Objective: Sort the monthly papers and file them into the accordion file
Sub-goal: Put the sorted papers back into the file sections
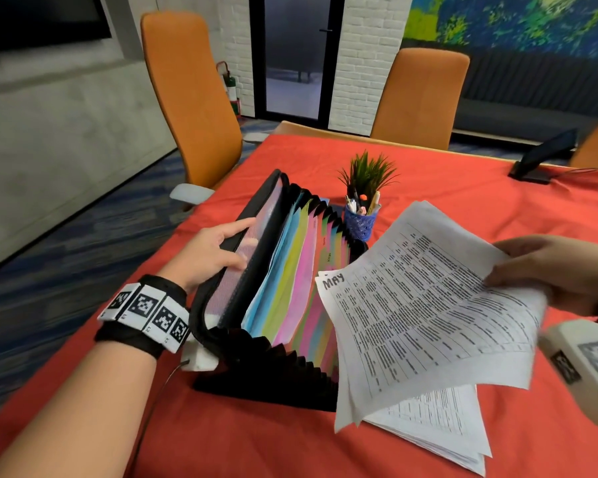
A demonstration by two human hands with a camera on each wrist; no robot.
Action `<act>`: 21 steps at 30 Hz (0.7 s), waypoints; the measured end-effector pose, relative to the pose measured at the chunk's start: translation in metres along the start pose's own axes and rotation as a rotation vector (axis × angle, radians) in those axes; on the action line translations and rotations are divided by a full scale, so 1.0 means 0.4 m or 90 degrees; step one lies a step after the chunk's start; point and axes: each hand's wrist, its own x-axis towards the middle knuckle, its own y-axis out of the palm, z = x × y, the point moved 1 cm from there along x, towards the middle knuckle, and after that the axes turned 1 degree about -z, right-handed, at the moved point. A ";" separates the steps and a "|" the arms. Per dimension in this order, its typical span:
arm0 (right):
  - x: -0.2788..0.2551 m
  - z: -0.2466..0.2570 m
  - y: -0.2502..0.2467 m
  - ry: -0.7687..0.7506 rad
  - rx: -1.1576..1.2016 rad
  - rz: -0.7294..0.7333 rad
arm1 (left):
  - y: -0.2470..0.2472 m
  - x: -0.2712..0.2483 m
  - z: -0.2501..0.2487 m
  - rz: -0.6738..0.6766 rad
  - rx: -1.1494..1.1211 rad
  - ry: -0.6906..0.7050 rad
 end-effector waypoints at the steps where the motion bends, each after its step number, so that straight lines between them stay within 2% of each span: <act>1: 0.003 0.014 0.005 0.006 -0.012 0.001 | 0.001 0.000 -0.002 0.001 0.001 0.001; 9: 0.032 0.155 0.011 0.012 -0.145 -0.082 | -0.001 0.002 -0.004 0.009 0.019 0.006; 12: 0.038 0.190 0.005 0.009 -0.168 -0.076 | -0.005 0.001 -0.006 0.010 0.020 0.008; 16: 0.034 0.184 0.000 0.029 -0.174 -0.070 | -0.010 0.000 -0.005 0.008 0.009 0.006; 21: 0.032 0.152 -0.025 0.069 -0.193 -0.145 | -0.014 0.003 0.002 -0.001 0.012 0.005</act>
